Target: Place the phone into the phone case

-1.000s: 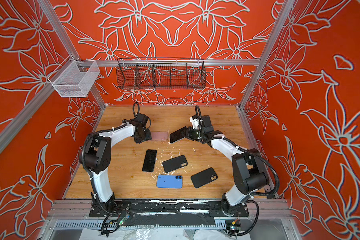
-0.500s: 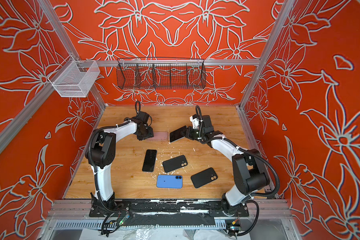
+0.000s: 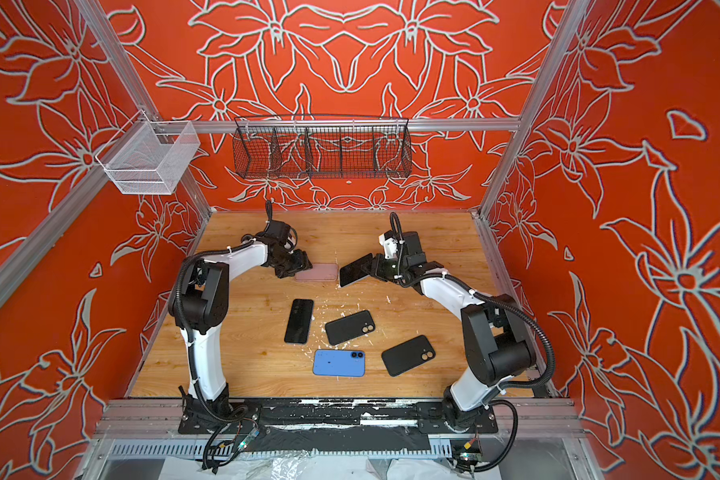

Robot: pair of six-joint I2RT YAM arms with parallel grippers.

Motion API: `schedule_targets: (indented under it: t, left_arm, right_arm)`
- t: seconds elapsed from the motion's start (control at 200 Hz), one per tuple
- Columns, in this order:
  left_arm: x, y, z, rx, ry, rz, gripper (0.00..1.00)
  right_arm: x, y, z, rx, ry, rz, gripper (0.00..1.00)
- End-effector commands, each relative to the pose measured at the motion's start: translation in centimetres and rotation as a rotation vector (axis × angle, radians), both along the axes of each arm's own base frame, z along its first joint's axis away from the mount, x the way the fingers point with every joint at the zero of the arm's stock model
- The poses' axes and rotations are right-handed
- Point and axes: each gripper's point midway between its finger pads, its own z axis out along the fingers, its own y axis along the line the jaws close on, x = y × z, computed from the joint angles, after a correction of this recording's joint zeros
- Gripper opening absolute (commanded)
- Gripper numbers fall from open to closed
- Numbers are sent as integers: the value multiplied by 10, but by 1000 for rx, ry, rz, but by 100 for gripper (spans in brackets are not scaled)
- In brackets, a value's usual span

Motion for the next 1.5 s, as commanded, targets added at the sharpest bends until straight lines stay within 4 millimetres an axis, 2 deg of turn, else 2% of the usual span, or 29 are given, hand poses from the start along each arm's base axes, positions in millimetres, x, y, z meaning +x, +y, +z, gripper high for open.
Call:
schedule_targets:
  t: [0.0,0.495,0.666,0.831,0.986,1.081,1.246,1.496]
  left_arm:
    - [-11,-17,-12,-81,69,-31,69]
    - [-27,-63,-19,-116,64,-90,69]
    - [-25,-66,-18,-126,45,-74,71]
    - [-19,-62,-5,-116,-10,-51,75]
    - [-14,-58,18,-138,-81,-12,85]
    - [-13,-56,34,-178,-127,21,94]
    - [-13,-52,48,-285,-171,74,98]
    - [-16,-57,48,-398,-212,91,100]
  right_arm:
    - [11,2,22,18,-68,-2,0]
    - [9,-16,12,-19,-50,-41,0]
    - [7,-22,12,-37,-49,-51,0]
    - [9,-25,19,-59,-58,-49,0]
    - [15,-25,28,-95,-79,-23,0]
    - [21,-21,32,-103,-84,-2,0]
    - [35,-7,35,-83,-81,36,0]
    - [62,27,22,-62,-54,89,0]
